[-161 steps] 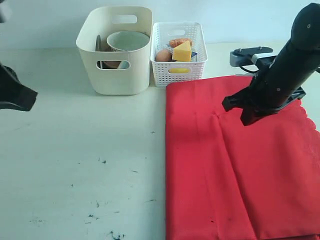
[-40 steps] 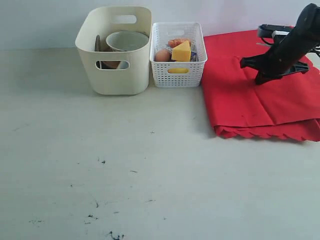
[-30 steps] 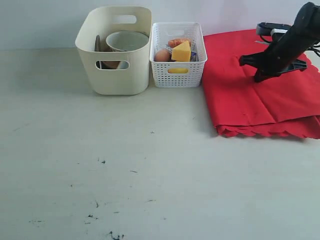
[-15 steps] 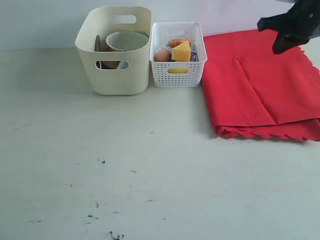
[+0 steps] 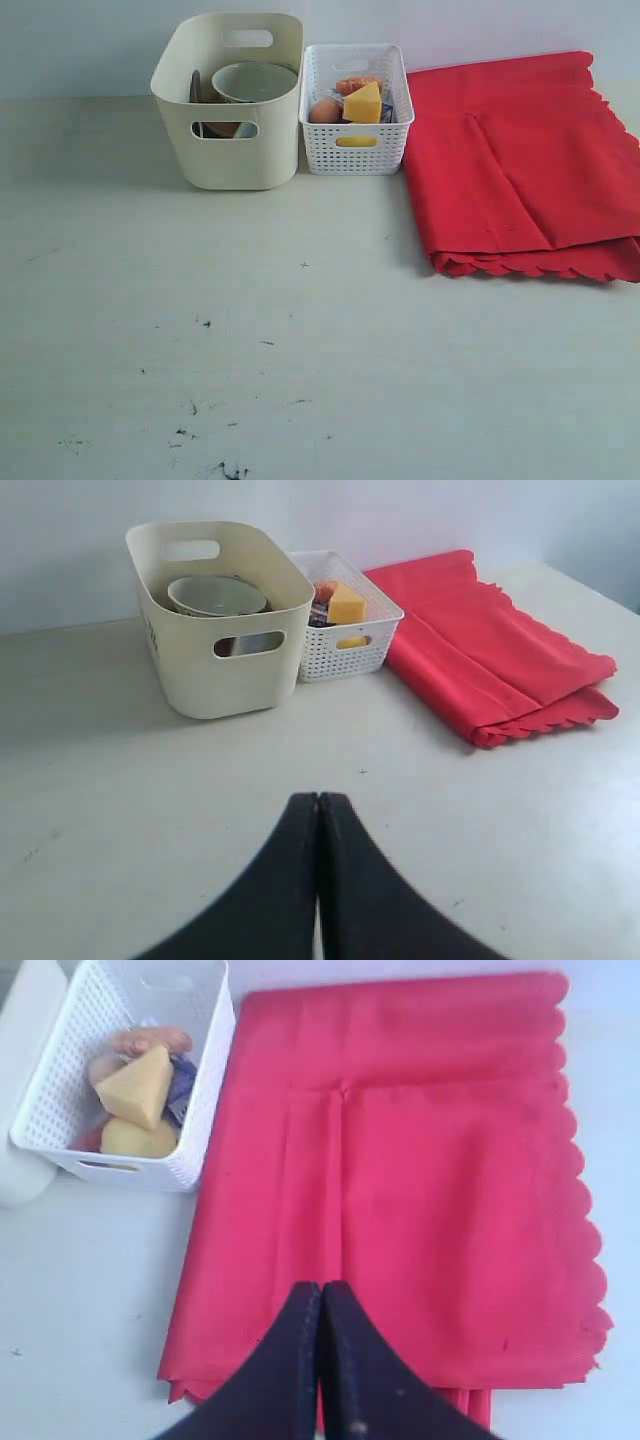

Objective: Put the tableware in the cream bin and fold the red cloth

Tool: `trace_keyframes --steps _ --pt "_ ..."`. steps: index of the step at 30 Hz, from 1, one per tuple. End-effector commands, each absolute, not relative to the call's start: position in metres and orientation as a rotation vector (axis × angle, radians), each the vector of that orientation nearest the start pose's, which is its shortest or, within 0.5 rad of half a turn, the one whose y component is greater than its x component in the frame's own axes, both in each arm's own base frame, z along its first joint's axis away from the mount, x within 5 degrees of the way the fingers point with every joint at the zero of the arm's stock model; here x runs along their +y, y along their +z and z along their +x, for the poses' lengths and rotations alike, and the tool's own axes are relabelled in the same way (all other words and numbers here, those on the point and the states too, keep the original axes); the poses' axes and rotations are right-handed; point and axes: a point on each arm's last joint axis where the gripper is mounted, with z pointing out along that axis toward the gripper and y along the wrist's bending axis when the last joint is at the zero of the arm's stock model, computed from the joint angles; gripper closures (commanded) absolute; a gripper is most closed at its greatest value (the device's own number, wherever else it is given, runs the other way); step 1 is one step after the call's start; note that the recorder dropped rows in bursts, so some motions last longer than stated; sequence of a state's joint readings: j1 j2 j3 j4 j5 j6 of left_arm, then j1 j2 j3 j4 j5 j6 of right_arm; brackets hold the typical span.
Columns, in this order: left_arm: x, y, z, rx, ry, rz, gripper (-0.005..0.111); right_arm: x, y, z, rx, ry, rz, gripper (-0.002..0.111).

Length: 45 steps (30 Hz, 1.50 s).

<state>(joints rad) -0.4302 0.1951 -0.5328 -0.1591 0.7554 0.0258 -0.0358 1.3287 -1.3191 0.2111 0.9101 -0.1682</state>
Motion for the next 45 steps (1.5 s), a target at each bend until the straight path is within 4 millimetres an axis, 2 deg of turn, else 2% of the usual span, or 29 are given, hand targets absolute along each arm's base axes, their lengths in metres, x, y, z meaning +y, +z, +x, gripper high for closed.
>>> trace_keyframes --steps 1,8,15,26,31,35,42,45 --pt "-0.022 0.309 0.024 1.824 -0.464 0.382 0.107 0.007 0.409 0.232 2.266 0.145 -0.098 0.108" --pt "-0.016 0.307 0.011 1.728 -0.457 0.387 0.107 0.009 0.43 0.165 2.076 0.127 -0.096 0.108" --pt "-0.012 0.303 0.006 1.643 -0.465 0.364 0.107 0.013 0.42 0.11 1.924 0.167 -0.084 0.108" --pt "-0.013 0.303 0.007 1.621 -0.466 0.356 0.107 0.017 0.401 0.047 1.766 0.17 -0.101 0.108" --pt "-0.013 0.302 0.01 1.596 -0.467 0.344 0.107 0.018 0.387 0.023 1.71 0.151 -0.122 0.108" --pt "-0.014 0.299 0.015 1.557 -0.468 0.324 0.107 0.019 0.368 0.012 1.688 0.167 -0.119 0.108" --pt "-0.015 0.298 0.016 1.551 -0.468 0.321 0.107 0.018 0.336 0.01 1.67 0.147 -0.12 0.108" --pt "-0.015 0.298 0.016 1.551 -0.468 0.321 0.107 0.017 0.329 0.011 1.655 0.144 -0.11 0.108"
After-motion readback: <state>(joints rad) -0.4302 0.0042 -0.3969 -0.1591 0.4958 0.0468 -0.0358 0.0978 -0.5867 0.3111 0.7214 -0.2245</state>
